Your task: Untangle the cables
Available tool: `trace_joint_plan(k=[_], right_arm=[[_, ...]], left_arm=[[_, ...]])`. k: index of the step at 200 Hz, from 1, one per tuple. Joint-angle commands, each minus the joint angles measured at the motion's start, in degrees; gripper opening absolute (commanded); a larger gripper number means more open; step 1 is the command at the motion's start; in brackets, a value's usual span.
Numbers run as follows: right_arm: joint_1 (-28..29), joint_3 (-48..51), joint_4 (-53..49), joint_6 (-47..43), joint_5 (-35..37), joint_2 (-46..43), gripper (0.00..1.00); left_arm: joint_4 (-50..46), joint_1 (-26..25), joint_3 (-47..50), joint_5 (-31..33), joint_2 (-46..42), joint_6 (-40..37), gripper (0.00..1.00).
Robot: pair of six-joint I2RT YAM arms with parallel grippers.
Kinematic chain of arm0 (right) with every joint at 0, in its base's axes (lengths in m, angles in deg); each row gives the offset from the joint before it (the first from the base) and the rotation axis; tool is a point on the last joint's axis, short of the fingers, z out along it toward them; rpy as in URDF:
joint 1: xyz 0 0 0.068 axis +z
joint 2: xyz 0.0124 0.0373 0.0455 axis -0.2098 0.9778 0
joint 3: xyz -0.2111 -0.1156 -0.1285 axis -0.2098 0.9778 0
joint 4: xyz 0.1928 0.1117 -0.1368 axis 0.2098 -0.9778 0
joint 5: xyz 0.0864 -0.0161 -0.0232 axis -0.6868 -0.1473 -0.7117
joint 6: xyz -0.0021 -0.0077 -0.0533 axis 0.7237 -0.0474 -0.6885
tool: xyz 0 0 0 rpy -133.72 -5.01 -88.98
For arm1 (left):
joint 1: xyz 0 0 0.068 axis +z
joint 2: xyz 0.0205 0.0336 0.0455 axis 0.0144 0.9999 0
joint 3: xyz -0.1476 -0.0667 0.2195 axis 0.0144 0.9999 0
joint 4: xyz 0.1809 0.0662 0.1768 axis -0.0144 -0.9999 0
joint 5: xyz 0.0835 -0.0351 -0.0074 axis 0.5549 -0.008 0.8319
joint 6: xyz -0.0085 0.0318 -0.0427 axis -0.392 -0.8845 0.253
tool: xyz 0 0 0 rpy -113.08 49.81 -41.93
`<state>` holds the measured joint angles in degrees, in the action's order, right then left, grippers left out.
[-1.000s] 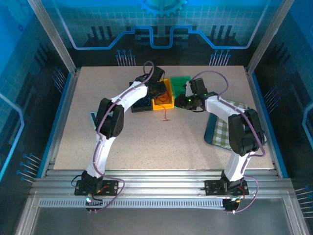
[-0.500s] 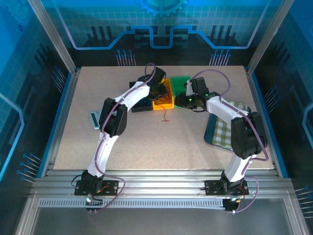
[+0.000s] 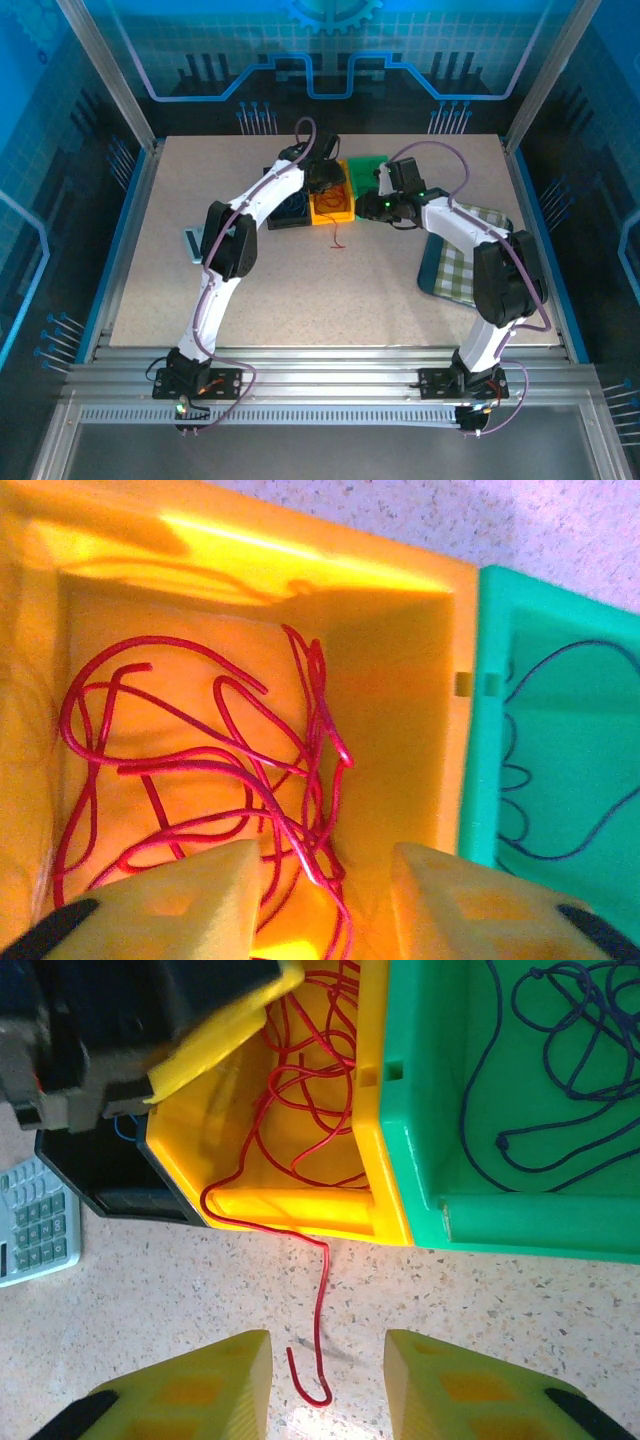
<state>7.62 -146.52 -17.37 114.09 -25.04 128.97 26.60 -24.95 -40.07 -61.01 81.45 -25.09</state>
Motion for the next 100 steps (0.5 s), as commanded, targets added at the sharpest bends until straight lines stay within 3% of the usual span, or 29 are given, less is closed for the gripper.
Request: trace_joint_plan(k=[1,49,74,100], right_arm=[[2.4,-1.4,-0.7,-3.0,-1.4,0.4,0.36],[8.8,-5.6,-7.5,-10.6,-3.3,7.1,0.37],[11.4,-7.3,-12.2,-13.3,0.8,10.2,0.39],[12.0,-7.4,-13.6,-12.8,6.3,11.0,0.43]], left_arm=[[0.7,0.0,2.0,0.5,-7.5,0.4,0.42],[5.3,1.9,19.1,6.4,-19.8,8.8,0.43],[8.8,4.0,30.3,7.4,-24.9,15.3,0.44],[8.5,5.5,33.9,6.8,-26.1,16.8,0.44]])
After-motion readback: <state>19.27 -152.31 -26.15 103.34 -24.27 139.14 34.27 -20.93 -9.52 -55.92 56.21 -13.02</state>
